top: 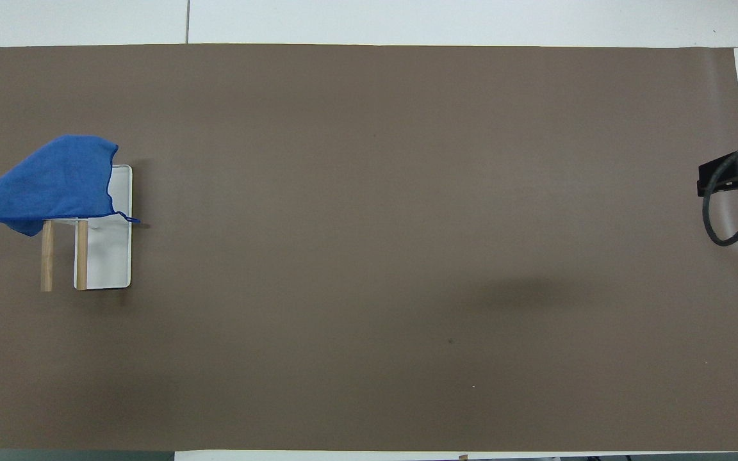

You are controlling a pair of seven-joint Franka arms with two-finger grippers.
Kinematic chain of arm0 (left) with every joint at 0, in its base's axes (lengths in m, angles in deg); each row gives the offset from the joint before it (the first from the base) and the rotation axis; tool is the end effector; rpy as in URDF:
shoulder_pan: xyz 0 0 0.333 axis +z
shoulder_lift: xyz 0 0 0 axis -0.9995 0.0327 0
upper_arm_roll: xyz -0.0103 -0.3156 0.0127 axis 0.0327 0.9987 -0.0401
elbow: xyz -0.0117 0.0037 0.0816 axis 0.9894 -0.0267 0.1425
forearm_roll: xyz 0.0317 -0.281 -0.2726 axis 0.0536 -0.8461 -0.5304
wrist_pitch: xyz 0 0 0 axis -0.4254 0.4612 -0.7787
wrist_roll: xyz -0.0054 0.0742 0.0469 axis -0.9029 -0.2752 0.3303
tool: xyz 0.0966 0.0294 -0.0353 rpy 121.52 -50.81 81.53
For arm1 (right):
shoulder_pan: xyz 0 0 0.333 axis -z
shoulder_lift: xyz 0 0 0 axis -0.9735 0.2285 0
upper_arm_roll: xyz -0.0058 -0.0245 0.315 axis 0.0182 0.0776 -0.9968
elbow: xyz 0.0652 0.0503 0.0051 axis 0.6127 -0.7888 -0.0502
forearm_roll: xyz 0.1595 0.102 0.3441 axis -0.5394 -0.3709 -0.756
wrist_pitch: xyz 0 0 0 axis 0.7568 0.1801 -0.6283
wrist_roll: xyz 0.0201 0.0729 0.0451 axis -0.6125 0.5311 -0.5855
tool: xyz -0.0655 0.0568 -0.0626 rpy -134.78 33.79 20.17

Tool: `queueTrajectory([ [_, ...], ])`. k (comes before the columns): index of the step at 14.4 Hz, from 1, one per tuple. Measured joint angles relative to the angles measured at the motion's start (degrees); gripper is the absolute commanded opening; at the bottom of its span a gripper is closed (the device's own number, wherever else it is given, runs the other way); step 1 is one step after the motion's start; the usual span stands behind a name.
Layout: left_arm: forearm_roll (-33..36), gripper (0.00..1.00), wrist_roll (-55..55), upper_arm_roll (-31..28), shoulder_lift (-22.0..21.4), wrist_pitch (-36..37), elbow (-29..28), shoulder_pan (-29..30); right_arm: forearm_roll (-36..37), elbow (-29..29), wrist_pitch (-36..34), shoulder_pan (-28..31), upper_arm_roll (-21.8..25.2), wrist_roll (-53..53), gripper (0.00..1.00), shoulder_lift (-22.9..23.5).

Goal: Right arm passes towel to left arm to hang
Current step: 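Carry the towel with the left gripper over the wooden rack, then lower the towel onto the rack bar with the left gripper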

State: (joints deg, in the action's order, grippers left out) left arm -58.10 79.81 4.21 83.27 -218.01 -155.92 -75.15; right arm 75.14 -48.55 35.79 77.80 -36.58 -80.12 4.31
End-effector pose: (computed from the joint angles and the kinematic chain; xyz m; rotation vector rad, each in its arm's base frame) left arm 0.5221 0.1593 0.4682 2.3823 1.8810 0.2802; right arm 0.5510 -0.0442 0.6045 3.0365 -0.1508 -0.0552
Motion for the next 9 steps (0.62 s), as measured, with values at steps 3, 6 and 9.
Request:
queueTrajectory([
  [3,0.0,0.0,-2.6,0.1,-0.3,-0.7,-2.4,0.0,0.0,-0.6,0.1,-0.7,-0.1,0.0,1.0,-0.5],
  [6,0.0,0.72,-3.1,0.3,-0.3,-2.4,-3.1,-0.1,-0.5,-0.6,-0.1,-0.8,-0.2,0.0,1.0,-0.5],
  [9,0.0,1.0,-3.5,0.3,-0.3,-3.1,-2.6,-0.2,-2.6,-0.2,-2.4,-0.8,-0.2,0.0,1.0,-0.5],
])
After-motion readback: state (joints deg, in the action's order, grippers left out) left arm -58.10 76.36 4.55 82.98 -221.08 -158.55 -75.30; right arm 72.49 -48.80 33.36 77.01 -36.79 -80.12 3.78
